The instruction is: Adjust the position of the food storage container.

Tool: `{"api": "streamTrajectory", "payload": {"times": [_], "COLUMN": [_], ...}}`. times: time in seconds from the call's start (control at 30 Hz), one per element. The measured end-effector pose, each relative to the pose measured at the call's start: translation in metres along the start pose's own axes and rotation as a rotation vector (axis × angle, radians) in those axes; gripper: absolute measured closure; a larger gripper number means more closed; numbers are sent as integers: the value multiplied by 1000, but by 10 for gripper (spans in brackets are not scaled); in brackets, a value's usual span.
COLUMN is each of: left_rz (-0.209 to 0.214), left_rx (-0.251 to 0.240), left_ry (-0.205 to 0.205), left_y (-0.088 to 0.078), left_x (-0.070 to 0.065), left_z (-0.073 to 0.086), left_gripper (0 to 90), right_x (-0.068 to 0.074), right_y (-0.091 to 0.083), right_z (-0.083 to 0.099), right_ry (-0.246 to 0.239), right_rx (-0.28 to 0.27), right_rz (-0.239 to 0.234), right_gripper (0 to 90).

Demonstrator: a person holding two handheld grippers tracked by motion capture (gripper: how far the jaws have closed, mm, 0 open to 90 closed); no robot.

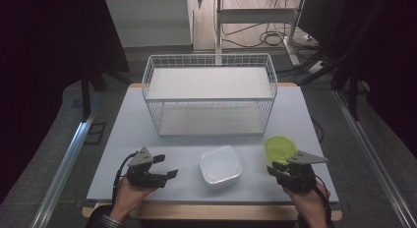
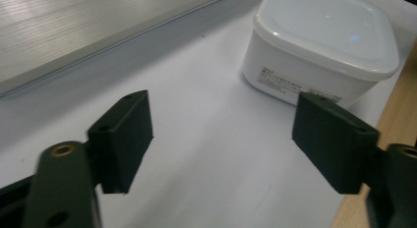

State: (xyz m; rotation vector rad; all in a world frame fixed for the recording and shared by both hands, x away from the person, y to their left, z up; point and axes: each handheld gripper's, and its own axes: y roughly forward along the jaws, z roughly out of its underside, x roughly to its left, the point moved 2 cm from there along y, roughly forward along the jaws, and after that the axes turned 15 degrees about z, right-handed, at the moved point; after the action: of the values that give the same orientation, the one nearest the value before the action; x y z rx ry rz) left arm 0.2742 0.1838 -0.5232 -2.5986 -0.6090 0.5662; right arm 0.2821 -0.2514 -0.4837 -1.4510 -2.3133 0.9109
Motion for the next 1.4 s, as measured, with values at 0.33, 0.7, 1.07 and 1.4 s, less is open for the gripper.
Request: {"api": "streamTrajectory", "payload": {"times": [0.33, 0.7, 1.07, 1.4], "left_rz": [50, 102, 110, 78], "left_rx": [39, 114, 184, 171], "left_ry": [4, 9, 12, -19], "left_y": [12, 31, 46, 38], "left_x": [-8, -17, -21, -13], "left_z": [-1, -1, -1, 1], "left_gripper": [477, 652, 706, 713], "right_x": [33, 53, 66, 84], "right_y": [22, 42, 49, 56], "right_z": [-2, -7, -11, -15], "right_ry": [-88, -125, -114, -129], "right_rx": [52, 71, 84, 92], "right_rz": [-86, -106, -158, -210], "right_gripper": [893, 890, 884, 872]}}
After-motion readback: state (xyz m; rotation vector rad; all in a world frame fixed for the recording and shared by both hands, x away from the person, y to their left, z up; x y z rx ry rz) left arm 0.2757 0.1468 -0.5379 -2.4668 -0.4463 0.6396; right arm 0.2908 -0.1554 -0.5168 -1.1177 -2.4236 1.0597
